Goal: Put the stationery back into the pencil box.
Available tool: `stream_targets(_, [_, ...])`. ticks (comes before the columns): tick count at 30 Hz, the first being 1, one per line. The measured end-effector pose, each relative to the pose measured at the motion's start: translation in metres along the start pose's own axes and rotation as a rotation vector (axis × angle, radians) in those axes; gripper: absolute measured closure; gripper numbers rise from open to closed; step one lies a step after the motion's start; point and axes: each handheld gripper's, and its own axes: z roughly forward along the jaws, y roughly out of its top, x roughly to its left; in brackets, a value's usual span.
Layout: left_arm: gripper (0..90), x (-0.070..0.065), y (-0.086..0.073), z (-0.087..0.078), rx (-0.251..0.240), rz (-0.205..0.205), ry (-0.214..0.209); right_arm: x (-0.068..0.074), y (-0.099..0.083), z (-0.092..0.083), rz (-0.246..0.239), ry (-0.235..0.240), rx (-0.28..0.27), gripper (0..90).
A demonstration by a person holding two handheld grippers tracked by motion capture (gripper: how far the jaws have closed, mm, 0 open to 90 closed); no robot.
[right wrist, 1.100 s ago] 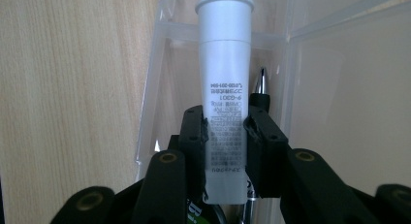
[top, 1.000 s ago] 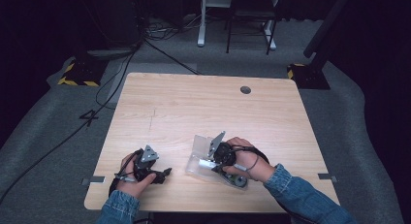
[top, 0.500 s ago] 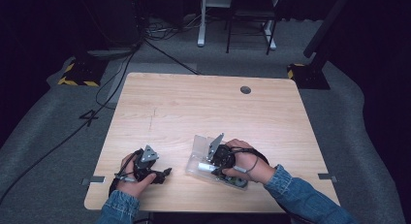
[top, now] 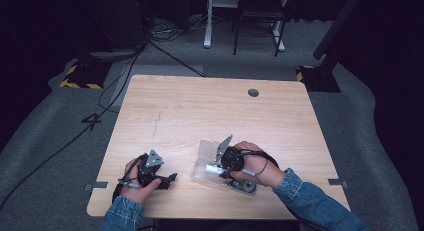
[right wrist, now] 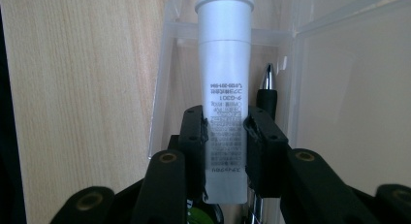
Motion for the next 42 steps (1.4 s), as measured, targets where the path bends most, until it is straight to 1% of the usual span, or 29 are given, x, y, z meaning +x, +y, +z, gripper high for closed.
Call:
stream_targets(4, [14.8,0.0,0.0,0.0,0.0,0.0,0.0,-0.001,-0.002,0.001,0.001,-0.007,0.026,71.1])
stream_targets(6, [14.8,0.0,0.0,0.0,0.0,0.0,0.0,-0.002,-0.003,0.002,0.012,0.001,0.033,71.1])
stream_targets(8, [14.8,0.0,0.0,0.0,0.0,0.0,0.0,-0.003,-0.003,0.003,0.01,-0.001,0.04,71.1])
stream_targets(10, [14.8,0.0,0.0,0.0,0.0,0.0,0.0,-0.003,-0.003,0.005,0.022,0.004,0.039,71.1])
stream_targets(14, [14.8,0.0,0.0,0.0,0.0,0.0,0.0,-0.004,-0.003,0.007,0.023,0.006,0.035,71.1])
stream_targets(18, [14.8,0.0,0.0,0.0,0.0,0.0,0.0,-0.004,-0.004,0.01,0.042,0.015,0.04,71.1])
stream_targets(23, [14.8,0.0,0.0,0.0,0.0,0.0,0.0,-0.003,-0.004,0.012,0.048,0.015,0.04,71.0])
stream_targets(25, [14.8,0.0,0.0,0.0,0.0,0.0,0.0,-0.002,-0.004,0.012,0.043,0.013,0.039,70.9])
stream_targets(27, [14.8,0.0,0.0,0.0,0.0,0.0,0.0,-0.002,-0.004,0.013,0.053,0.014,0.041,70.8])
stream_targets(30, [14.8,0.0,0.0,0.0,0.0,0.0,0.0,-0.003,-0.005,0.013,0.065,0.019,0.032,69.1])
stream_targets(31, [14.8,0.0,0.0,0.0,0.0,0.0,0.0,-0.002,-0.005,0.013,0.08,0.022,0.028,67.7])
stream_targets(33, [14.8,0.0,0.0,0.0,0.0,0.0,0.0,-0.003,-0.005,0.012,0.093,0.035,0.008,64.6])
stream_targets(34, [14.8,0.0,0.0,0.0,0.0,0.0,0.0,-0.003,-0.005,0.011,0.1,0.04,0.0,64.9])
stream_targets(38, [14.8,0.0,0.0,0.0,0.0,0.0,0.0,-0.003,-0.004,0.007,0.096,0.03,-0.012,66.3])
stream_targets(42, [14.8,0.0,0.0,0.0,0.0,0.0,0.0,-0.002,-0.003,0.002,0.104,0.025,-0.031,66.0])
